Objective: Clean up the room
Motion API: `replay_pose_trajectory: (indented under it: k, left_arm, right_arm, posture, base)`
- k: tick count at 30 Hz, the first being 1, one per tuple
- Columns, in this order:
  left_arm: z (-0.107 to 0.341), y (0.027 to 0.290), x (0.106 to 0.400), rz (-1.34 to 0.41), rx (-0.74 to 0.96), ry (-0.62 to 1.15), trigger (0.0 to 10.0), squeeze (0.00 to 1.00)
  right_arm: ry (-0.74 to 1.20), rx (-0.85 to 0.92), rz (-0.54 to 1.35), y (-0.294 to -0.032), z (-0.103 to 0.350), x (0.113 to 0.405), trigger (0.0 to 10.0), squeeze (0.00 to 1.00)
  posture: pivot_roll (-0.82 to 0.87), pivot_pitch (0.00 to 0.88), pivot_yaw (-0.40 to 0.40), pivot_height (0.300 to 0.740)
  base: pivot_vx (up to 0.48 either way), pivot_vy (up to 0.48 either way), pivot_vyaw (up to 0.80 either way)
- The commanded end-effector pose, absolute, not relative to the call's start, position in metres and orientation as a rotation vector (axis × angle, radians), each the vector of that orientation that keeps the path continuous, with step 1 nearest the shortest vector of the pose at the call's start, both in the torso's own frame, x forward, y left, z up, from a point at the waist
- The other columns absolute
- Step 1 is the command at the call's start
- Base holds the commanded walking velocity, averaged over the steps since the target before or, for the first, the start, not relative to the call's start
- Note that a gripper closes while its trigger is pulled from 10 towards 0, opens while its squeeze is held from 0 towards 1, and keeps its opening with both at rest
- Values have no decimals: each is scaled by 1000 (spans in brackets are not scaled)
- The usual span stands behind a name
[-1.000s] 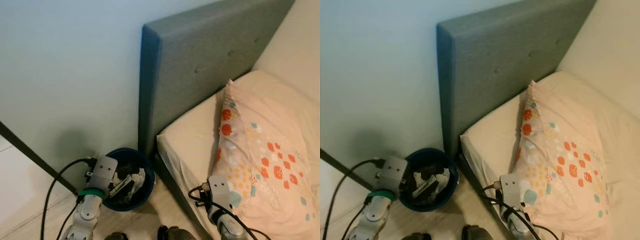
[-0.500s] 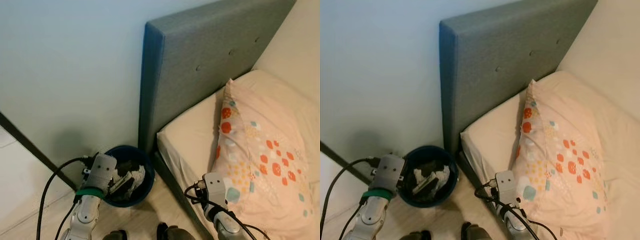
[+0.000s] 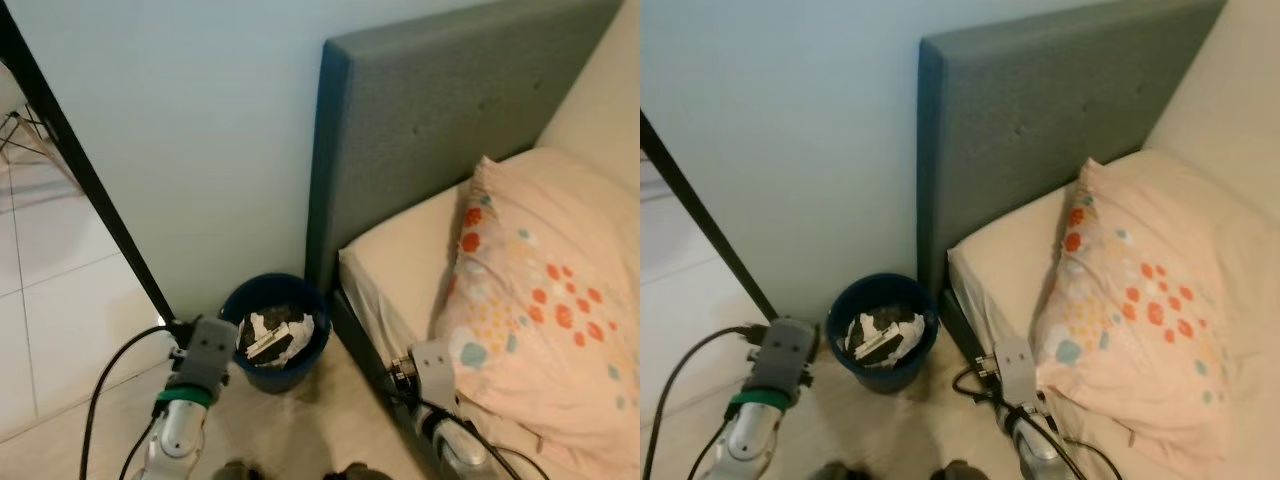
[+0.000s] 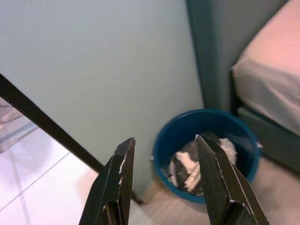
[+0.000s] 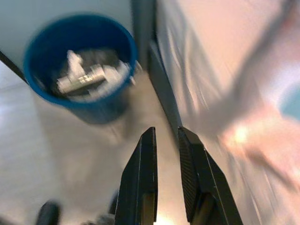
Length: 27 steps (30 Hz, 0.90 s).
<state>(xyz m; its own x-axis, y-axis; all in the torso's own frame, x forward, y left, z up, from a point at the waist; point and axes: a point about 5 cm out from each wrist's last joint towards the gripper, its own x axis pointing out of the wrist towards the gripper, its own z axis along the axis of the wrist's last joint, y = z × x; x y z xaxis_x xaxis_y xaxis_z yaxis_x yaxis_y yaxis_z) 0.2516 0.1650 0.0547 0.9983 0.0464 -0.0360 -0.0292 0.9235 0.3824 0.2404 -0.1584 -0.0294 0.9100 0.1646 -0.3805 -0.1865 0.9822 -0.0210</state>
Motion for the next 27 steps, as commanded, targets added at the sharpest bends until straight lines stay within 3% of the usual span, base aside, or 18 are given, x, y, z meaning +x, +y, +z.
replay_pose_trajectory:
  k: [1, 27]
  left_arm:
    - [47, 168, 245, 40, 398, 89, 10000, 0]
    - [47, 166, 242, 36, 398, 106, 10000, 0]
  right_arm:
    - [410, -54, 186, -157, -34, 235, 10000, 0]
    - [427, -64, 173, -158, -37, 232, 10000, 0]
  posture:
    - [-31, 76, -41, 740]
    - [-32, 88, -36, 740]
  base:
    - [-368, 0, 0]
    - [-367, 0, 0]
